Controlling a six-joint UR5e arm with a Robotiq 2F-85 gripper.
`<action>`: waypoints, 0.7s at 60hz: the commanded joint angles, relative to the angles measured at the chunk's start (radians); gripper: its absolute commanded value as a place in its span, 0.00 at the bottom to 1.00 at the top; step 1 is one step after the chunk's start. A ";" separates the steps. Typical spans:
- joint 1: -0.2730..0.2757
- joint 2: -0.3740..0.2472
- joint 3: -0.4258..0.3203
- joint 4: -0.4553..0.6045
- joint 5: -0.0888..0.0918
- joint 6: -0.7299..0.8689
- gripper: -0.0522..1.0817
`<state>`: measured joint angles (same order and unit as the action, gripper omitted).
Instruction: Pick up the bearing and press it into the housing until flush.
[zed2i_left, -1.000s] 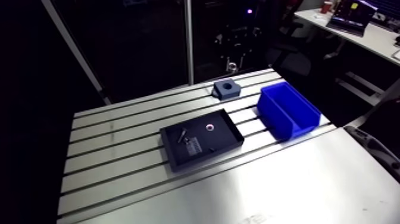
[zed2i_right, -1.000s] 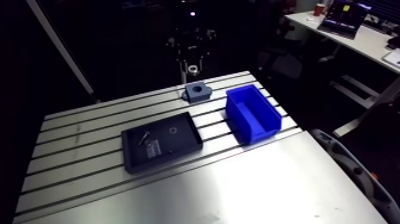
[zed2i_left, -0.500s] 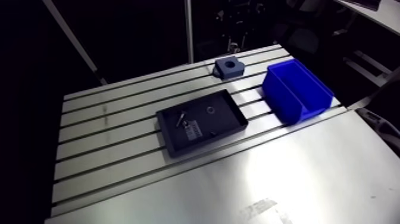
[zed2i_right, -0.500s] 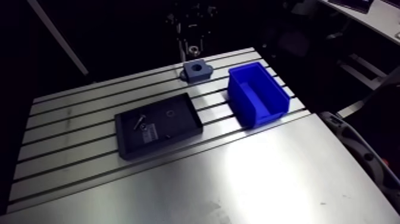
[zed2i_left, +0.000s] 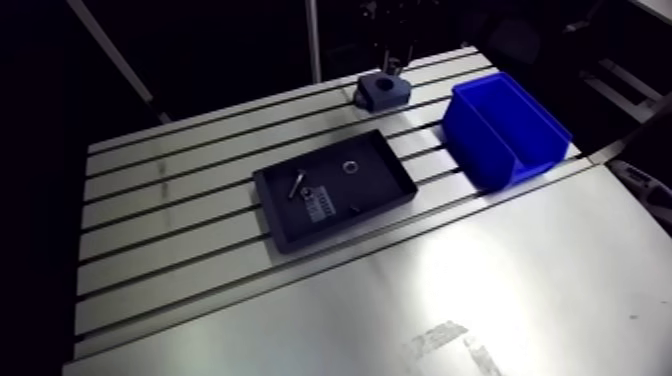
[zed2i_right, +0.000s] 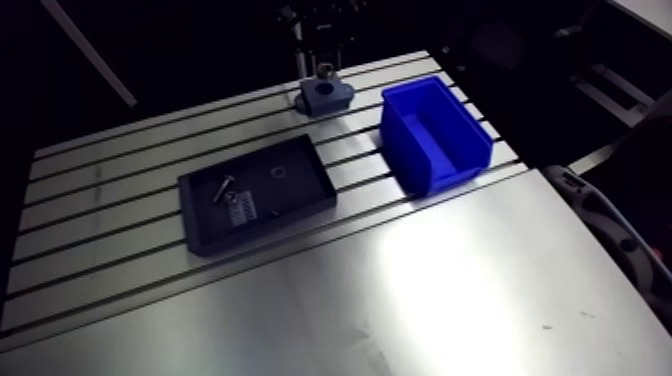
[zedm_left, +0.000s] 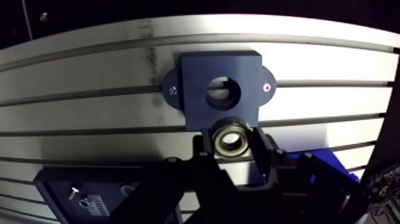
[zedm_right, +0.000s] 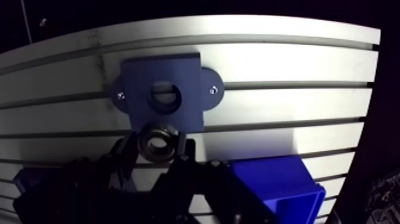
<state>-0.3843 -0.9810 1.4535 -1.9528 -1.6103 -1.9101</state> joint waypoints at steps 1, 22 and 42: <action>-0.005 0.012 -0.005 -0.002 0.000 0.001 0.76; -0.005 0.041 -0.032 -0.004 0.000 0.001 0.76; -0.004 0.054 -0.045 -0.001 0.000 0.001 0.76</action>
<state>-0.3896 -0.9344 1.4151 -1.9545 -1.6099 -1.9091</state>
